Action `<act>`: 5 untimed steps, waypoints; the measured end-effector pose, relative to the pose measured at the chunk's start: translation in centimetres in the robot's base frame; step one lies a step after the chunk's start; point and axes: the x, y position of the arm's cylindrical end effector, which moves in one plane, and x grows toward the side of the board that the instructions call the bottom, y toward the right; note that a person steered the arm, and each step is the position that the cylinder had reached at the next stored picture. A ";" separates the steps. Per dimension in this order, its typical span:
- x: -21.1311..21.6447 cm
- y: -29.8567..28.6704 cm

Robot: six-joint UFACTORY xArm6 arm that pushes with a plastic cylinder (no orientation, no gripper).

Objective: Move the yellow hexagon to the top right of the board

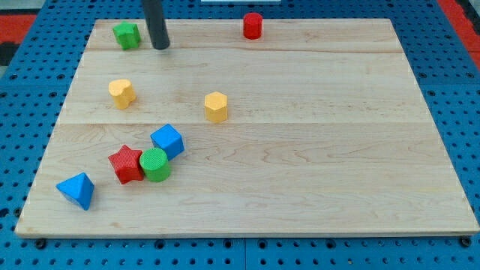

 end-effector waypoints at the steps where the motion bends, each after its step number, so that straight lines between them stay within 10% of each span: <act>1: 0.0 0.6; 5: -2.3 2.6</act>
